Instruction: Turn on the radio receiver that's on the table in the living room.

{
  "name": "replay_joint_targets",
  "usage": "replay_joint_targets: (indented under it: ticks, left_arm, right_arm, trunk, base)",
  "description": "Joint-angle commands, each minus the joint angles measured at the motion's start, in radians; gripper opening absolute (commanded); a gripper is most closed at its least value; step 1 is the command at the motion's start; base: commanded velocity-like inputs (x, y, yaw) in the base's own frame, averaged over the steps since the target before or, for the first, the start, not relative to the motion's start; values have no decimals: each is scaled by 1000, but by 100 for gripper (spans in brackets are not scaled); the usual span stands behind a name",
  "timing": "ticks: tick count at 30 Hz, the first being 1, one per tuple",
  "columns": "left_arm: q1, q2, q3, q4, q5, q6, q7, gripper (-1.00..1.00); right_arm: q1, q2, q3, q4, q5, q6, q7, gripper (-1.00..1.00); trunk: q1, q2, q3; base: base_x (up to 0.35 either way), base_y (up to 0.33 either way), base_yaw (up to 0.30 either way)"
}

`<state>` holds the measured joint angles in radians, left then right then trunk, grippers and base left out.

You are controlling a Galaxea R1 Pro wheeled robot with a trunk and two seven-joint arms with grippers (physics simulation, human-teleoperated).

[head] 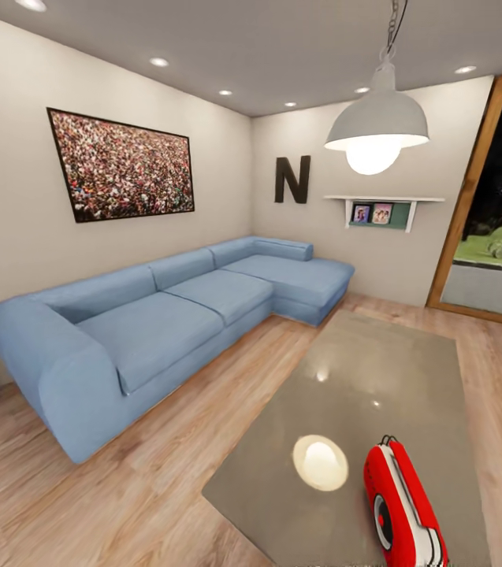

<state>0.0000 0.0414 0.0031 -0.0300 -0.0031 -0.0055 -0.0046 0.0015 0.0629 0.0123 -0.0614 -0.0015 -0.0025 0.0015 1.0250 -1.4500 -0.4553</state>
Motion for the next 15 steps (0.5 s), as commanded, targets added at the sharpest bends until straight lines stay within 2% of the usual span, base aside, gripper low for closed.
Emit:
replay_joint_targets:
  ticks: [1,15]
  left_arm:
    - [0,0,0,0,0,0,0,100]
    - [0,1,0,0,0,0,0,100]
  right_arm:
    - [0,0,0,0,0,0,0,100]
    - [0,0,0,0,0,0,0,100]
  trunk:
    - [0,0,0]
    - [0,0,0]
  base:
    - [0,0,-263]
    - [0,0,-263]
